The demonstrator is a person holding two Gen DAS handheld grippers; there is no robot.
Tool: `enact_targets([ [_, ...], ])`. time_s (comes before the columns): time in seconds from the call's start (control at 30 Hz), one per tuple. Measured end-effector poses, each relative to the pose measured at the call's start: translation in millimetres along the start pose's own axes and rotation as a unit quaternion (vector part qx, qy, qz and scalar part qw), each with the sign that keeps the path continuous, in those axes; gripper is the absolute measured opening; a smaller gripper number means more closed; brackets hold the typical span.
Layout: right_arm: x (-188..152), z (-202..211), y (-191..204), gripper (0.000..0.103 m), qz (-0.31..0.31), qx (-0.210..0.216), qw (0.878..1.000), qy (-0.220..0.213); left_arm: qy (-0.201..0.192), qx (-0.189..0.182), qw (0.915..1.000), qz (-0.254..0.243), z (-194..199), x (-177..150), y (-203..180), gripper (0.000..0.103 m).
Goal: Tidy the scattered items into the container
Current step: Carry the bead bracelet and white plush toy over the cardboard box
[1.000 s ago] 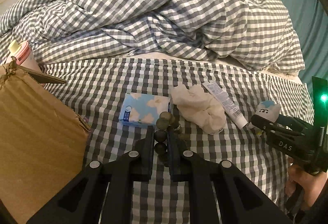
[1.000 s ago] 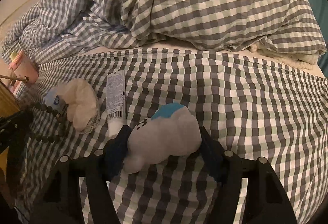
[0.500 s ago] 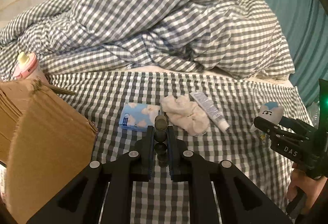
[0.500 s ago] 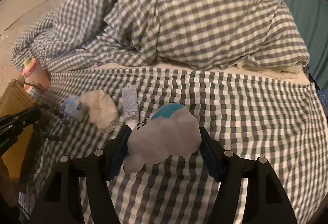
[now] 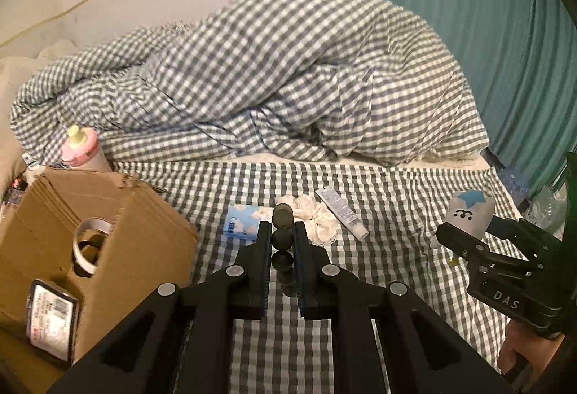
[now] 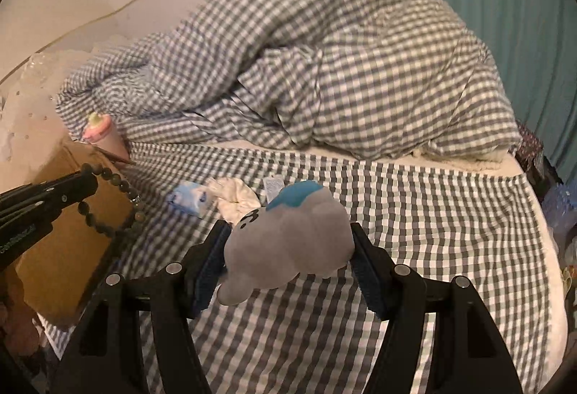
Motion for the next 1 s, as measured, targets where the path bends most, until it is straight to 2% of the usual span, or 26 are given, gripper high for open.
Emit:
enact_targets([
  [0.63, 18, 116, 53, 0.065, 0.028, -0.004, 0.995, -0.091, -0.068, 0.001, 0.9974, 0.021, 114, 1, 30, 0.011],
  [1.0, 23, 138, 91, 0.065, 0.052, 0.002, 0.993, -0.109, -0.097, 0.017, 0.9945, 0.035, 154, 0, 61, 0.011],
])
Point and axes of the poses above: each gripper's, at about its wrist camera, not at the fingertips, and z roughly against the way its jaws point, y to its left, x to its top, the point moved 5 cm from there along -z, roughly the way its jaws point, and after that the axes turned 6 degrees about x, right-handed, at the moved point
